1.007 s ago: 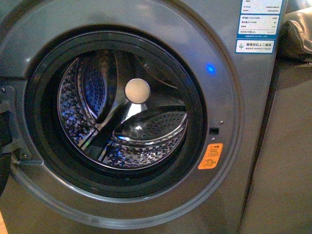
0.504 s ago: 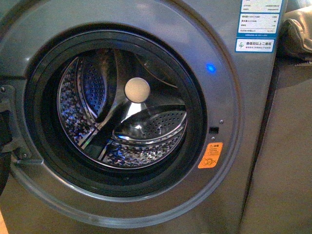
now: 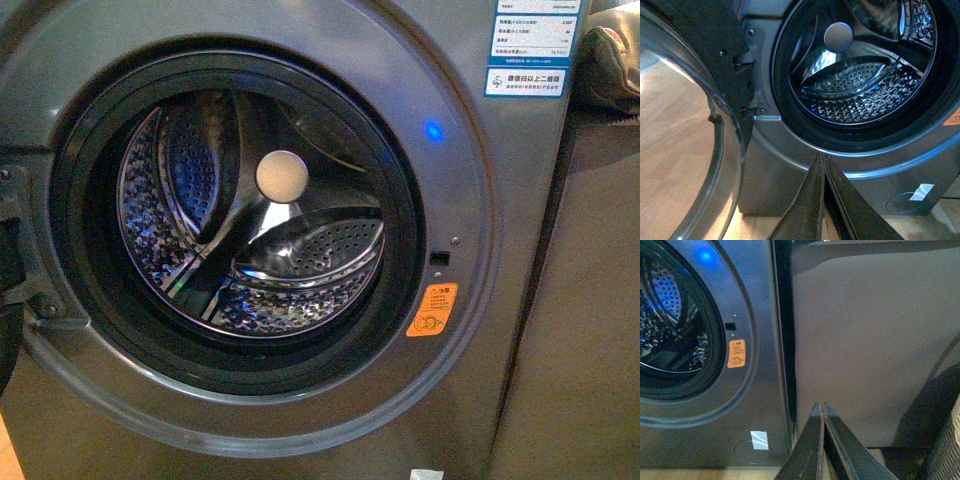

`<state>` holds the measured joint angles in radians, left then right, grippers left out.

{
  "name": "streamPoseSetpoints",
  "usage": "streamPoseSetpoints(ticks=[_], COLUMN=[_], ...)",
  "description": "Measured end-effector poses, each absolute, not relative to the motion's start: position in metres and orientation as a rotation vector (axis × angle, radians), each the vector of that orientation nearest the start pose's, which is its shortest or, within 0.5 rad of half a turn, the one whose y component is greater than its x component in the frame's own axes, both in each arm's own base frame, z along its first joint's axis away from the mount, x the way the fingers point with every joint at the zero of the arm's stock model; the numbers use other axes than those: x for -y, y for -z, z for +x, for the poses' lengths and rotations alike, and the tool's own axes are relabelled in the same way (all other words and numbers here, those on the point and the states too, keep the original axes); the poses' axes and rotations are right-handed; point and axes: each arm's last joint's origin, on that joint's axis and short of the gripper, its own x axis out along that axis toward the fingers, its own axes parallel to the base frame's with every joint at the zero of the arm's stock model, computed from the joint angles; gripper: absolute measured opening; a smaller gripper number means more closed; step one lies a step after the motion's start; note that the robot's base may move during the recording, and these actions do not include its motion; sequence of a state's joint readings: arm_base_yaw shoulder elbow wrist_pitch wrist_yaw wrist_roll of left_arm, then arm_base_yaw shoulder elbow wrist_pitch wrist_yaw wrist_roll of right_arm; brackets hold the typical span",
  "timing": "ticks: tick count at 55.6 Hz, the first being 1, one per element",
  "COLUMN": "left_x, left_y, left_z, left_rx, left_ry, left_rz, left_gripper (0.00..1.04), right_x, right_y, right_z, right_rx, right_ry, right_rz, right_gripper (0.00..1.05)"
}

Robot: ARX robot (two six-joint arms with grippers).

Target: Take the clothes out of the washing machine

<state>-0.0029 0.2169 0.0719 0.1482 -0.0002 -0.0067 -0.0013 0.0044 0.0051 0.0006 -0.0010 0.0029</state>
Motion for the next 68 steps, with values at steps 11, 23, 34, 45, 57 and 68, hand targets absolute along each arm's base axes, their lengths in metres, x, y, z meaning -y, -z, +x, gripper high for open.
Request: streamPoseSetpoints(ticks=[11,23,34,45,57,68], left_x=[0.0,0.0,0.0,0.0,0.0,0.0], left_y=[-0.175,-0.169,-0.169,-0.169,-0.169,-0.169], left_z=[0.101,0.097,0.097,0.097,0.097,0.097], left_rx=[-0.023,0.008,0.012,0.012,0.012,0.012], left_ry=[0.003,0.001,0.002,0.003,0.003,0.003], left_rz=[-0.007,-0.006,-0.006,-0.006,-0.006,-0.006], left_gripper=[0.04,0.04,0.04,0.28,0.66,0.98], right_x=[0.0,0.0,0.0,0.0,0.0,0.0], right_y=[-0.165,-0.165,-0.165,-0.165,-0.165,-0.165], right_z=[0.098,0.098,0.098,0.098,0.098,0.098], right_rx=[0.001,0.001,0.001,0.001,0.001,0.001], right_ry=[0.0,0.0,0.0,0.0,0.0,0.0], right_rz=[0.003,0.003,0.003,0.001,0.001,0.002], right_gripper=[0.02,0.02,0.02,0.3,0.67,0.98])
